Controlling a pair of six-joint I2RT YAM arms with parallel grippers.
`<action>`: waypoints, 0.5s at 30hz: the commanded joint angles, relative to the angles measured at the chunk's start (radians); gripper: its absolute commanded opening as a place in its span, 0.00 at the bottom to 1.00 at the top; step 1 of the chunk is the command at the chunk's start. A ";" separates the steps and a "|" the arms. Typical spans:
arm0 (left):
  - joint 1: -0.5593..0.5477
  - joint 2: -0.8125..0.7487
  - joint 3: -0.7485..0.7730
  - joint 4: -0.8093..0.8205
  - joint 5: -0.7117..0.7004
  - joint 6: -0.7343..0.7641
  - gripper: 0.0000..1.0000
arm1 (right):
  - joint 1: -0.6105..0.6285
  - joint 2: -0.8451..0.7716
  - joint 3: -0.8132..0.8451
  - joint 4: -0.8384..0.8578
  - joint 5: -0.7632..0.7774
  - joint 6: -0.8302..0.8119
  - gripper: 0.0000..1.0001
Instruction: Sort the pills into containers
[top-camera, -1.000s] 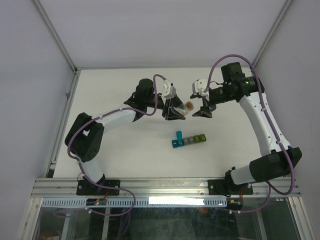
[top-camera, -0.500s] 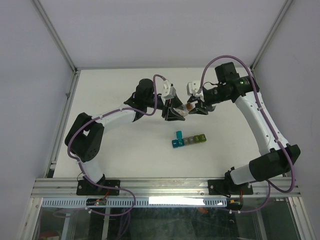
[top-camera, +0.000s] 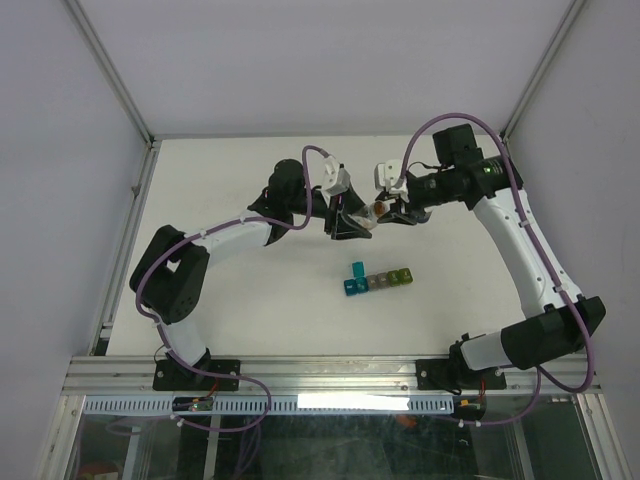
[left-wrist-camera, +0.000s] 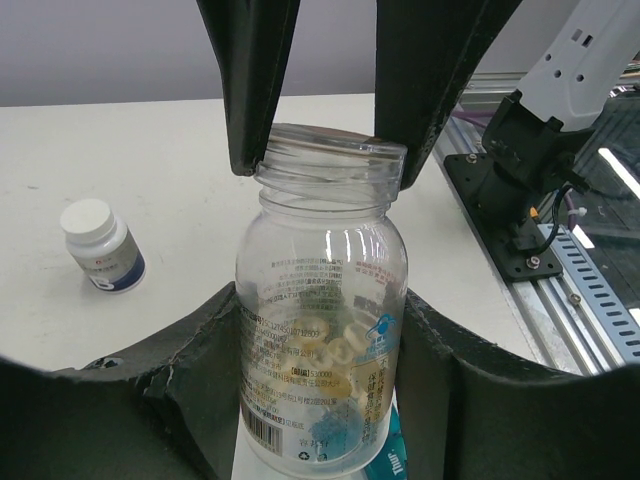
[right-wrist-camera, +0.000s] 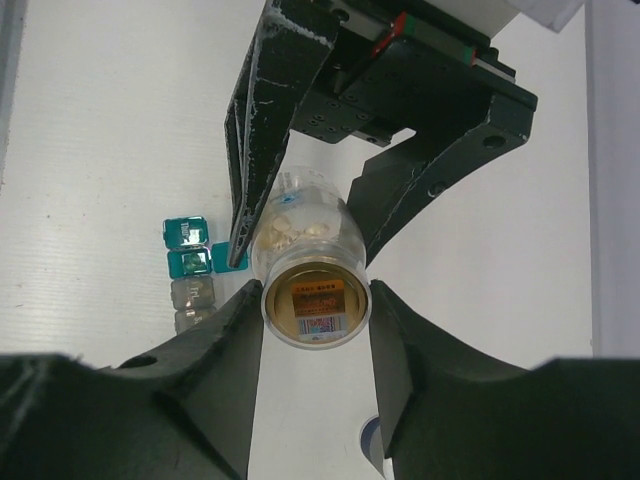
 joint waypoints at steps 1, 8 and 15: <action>-0.014 -0.071 0.002 0.150 -0.021 -0.028 0.00 | 0.020 -0.004 -0.021 0.014 0.028 0.051 0.38; -0.040 -0.085 -0.024 0.089 -0.103 0.131 0.00 | 0.028 0.047 -0.044 0.035 0.054 0.241 0.31; -0.066 -0.074 -0.029 0.070 -0.339 0.185 0.00 | 0.029 0.055 -0.134 0.259 0.187 0.733 0.29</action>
